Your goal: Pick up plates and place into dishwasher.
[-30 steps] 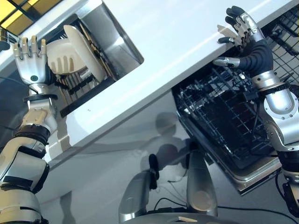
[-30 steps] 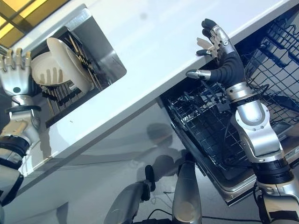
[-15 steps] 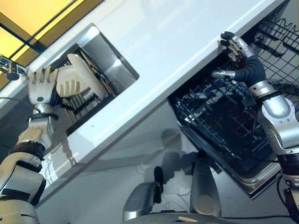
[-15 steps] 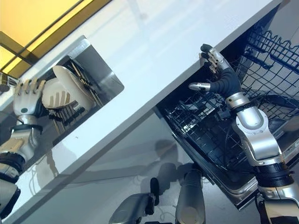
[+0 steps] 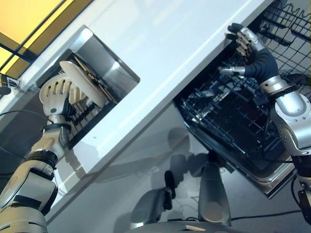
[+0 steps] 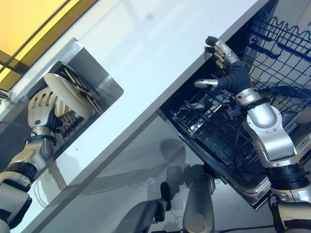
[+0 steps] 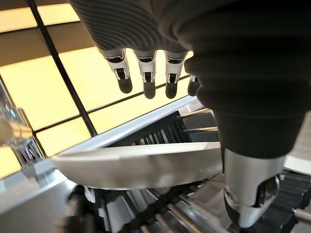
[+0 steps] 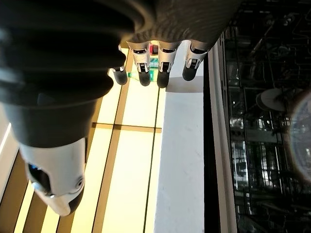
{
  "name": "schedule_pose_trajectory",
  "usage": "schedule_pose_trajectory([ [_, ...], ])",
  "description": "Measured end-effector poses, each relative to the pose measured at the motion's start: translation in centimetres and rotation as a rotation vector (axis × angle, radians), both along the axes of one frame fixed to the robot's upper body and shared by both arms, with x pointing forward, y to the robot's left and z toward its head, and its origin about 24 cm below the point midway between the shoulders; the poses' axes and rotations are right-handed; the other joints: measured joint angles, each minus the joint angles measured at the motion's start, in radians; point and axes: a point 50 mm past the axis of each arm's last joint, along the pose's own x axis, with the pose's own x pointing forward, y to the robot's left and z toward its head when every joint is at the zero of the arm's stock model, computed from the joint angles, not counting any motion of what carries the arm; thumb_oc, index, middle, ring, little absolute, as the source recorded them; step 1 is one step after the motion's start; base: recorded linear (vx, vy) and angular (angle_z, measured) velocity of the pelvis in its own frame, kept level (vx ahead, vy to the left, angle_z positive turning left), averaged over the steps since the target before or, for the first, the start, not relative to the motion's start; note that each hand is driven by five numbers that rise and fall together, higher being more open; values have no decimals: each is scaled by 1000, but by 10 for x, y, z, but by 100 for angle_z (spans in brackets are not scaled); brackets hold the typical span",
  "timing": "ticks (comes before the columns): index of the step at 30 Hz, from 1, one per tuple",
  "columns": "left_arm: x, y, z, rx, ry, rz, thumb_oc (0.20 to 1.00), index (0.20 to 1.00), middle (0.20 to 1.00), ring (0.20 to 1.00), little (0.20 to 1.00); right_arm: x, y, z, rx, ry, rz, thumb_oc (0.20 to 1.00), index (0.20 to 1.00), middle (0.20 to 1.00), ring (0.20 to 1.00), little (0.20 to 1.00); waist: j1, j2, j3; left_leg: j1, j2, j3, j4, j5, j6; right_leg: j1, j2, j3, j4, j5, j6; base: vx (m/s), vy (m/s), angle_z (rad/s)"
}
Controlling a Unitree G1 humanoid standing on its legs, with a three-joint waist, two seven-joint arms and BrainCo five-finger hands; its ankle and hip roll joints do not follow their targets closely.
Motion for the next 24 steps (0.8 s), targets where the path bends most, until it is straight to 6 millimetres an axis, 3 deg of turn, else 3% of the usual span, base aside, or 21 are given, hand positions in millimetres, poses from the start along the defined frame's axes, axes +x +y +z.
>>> schedule_pose_trajectory([
  [5,3,-3,-1,-17,-18,20,1000,1000,1000,1000,1000,1,3,3,-5,-22,-13,1000,1000,1000,1000,1000,-1,-6,4,-19,2,-1,9,-1,-1,-11,4,0,-9,9,-2,6,2,-1],
  [16,17,7,49,51,-166,158,1000,1000,1000,1000,1000,1,8,17,2,-109,-37,1000,1000,1000,1000,1000,3,-34,32,-115,0,-3,65,-6,6,-51,5,2,-74,75,1,-2,5,-1],
  [20,18,8,54,71,-172,190,1000,1000,1000,1000,1000,2,11,17,16,-119,-32,1000,1000,1000,1000,1000,2,-35,34,-130,-4,-2,68,-6,12,-51,1,3,-100,92,6,0,45,-3],
  [22,19,9,56,82,-173,214,887,887,887,887,887,2,11,18,11,-124,-35,1000,1000,1000,1000,1000,3,-35,34,-137,-4,-3,71,-6,12,-55,1,2,-103,94,6,23,80,0],
  [24,18,10,56,92,-167,229,875,875,875,875,875,2,13,18,5,-123,-31,1000,1000,1000,1000,1000,2,-35,34,-138,-5,-3,71,-5,12,-57,1,3,-103,94,5,17,55,-3],
])
